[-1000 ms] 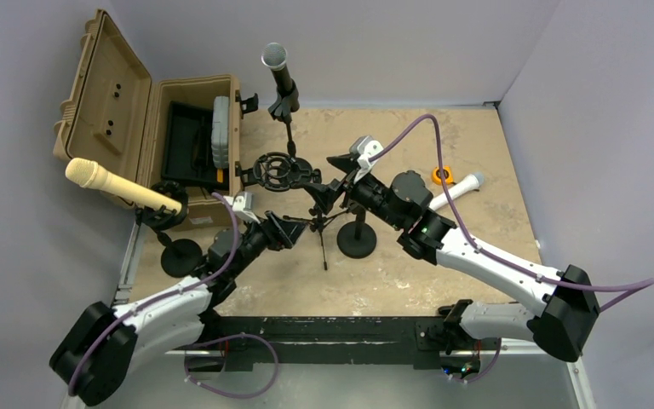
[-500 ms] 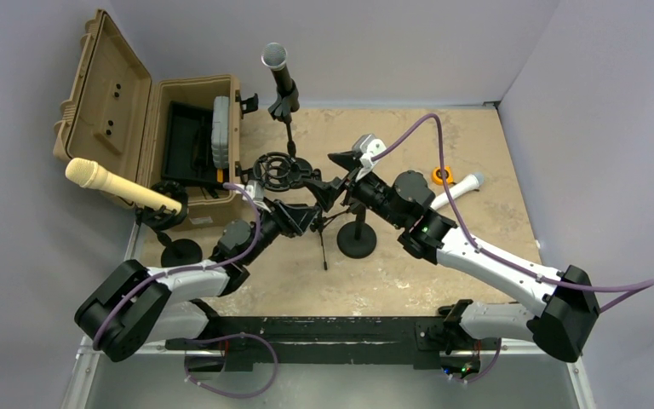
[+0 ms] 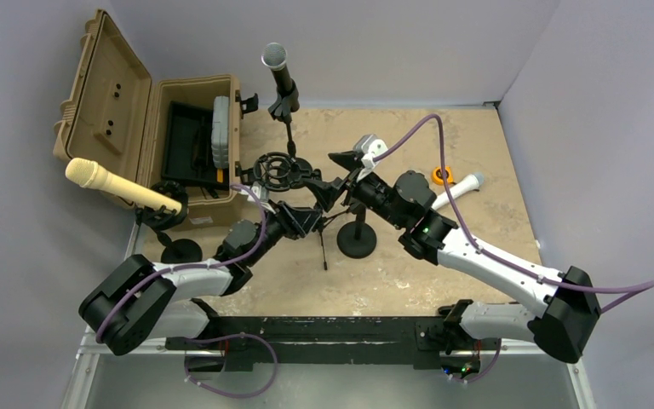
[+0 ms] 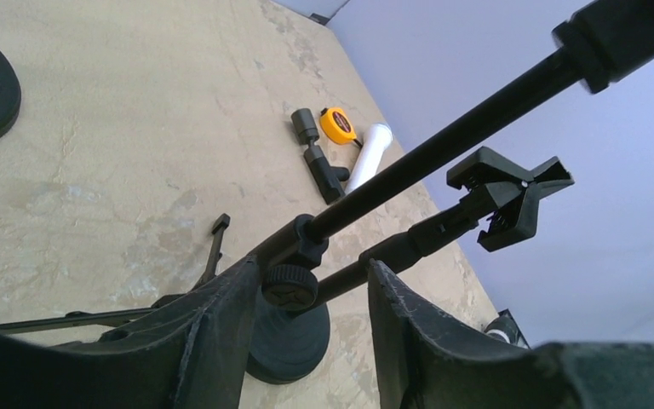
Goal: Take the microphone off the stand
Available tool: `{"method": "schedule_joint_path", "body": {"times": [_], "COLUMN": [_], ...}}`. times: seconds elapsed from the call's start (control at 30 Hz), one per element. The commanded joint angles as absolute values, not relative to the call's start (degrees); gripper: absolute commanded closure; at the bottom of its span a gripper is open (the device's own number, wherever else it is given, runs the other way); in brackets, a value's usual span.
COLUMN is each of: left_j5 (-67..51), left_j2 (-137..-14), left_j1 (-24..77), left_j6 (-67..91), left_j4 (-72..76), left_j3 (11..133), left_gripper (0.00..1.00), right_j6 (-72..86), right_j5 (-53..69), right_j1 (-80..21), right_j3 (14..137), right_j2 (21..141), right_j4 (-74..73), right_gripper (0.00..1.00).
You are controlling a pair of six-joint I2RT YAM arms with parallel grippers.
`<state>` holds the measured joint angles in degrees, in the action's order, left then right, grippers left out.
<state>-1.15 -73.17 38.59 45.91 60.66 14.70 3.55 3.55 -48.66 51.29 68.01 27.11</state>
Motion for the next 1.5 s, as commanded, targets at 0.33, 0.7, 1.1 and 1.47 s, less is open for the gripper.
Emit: {"method": "schedule_joint_path", "body": {"times": [0.33, 0.7, 1.1, 1.47], "left_j5": [2.72, -2.75, 2.85, 1.60], "left_j2": [-74.02, -74.19, -89.52, -81.26], "left_j1": [39.29, 36.08, 36.20, 36.22], "left_j6": [51.08, 79.76, 113.13, 106.50], "left_j4": [55.70, 47.96, 79.31, 68.54], "left_j3": [17.67, 19.08, 10.81, 9.84], "left_gripper": [0.83, 1.00, 1.00, 0.51], "right_j6": [2.56, 2.55, 2.69, 3.75], "right_j5": [2.29, 2.64, 3.06, 2.50], "right_j1": [-48.35, -48.34, -48.34, -48.38], "right_j3": [50.80, 50.55, 50.14, 49.72], "right_j2": [65.34, 65.10, 65.15, 65.38], "right_j4": [29.76, 29.70, 29.89, 29.56], "right_gripper": [0.19, 0.19, 0.19, 0.19]}}
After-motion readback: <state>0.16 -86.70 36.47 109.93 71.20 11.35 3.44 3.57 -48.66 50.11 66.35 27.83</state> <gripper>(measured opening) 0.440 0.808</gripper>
